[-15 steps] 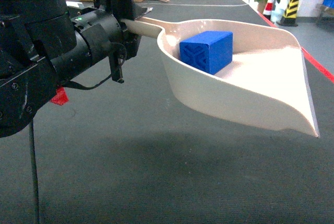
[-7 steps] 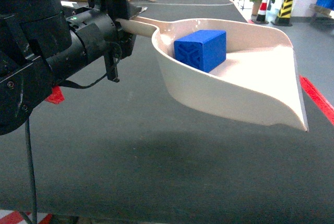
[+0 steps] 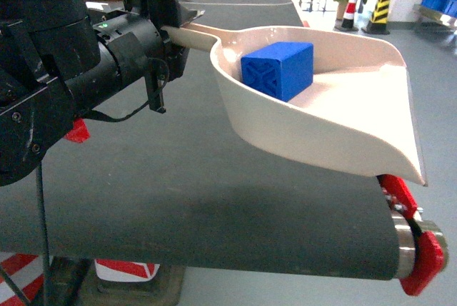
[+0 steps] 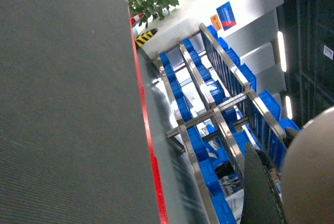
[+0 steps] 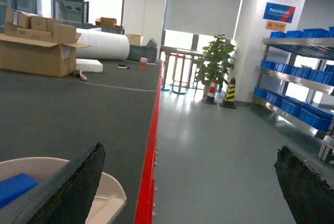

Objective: Place part in tray to right shelf

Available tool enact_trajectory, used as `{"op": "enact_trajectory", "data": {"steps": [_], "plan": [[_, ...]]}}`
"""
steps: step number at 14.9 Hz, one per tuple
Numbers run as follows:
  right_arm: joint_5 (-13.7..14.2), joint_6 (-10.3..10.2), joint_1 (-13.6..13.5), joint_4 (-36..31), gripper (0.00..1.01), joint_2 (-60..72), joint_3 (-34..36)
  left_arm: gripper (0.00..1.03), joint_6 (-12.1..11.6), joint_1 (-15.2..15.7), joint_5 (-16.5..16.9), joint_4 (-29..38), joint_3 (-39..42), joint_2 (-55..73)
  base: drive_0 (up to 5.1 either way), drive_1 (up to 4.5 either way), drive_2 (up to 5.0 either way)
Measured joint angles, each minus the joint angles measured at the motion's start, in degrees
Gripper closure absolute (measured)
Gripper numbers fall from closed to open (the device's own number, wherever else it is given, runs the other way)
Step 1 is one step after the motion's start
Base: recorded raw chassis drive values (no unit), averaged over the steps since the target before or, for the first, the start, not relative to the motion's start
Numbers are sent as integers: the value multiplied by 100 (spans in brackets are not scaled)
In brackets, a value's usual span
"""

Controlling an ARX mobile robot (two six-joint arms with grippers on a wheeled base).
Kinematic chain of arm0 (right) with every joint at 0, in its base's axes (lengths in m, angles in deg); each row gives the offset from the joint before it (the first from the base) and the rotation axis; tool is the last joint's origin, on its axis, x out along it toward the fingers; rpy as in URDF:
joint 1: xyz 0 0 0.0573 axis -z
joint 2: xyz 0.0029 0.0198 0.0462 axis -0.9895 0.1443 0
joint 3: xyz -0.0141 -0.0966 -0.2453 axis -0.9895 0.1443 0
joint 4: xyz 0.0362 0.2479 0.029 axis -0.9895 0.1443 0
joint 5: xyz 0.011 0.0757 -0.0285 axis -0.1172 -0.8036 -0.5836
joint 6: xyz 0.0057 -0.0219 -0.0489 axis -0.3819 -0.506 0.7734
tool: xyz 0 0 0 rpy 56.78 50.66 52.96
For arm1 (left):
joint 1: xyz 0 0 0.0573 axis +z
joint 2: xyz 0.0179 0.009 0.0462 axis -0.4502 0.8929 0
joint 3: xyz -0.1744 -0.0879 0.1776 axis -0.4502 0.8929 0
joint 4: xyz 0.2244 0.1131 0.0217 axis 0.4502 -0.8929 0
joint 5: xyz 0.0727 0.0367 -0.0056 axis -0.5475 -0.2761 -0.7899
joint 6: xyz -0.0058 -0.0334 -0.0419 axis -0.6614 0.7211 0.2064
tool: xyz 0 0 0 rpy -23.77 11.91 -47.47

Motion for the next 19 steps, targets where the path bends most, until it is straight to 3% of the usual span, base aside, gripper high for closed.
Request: {"op": "enact_trajectory", "data": {"steps": [7,19], "plan": [[0,2,0,7,3,0,0,91,2,0,0,2,7,0,457,-399,-59],[0,4,0,26,3,4,0,91,0,-9,0,2,7,0,496,-248,-248]]}}
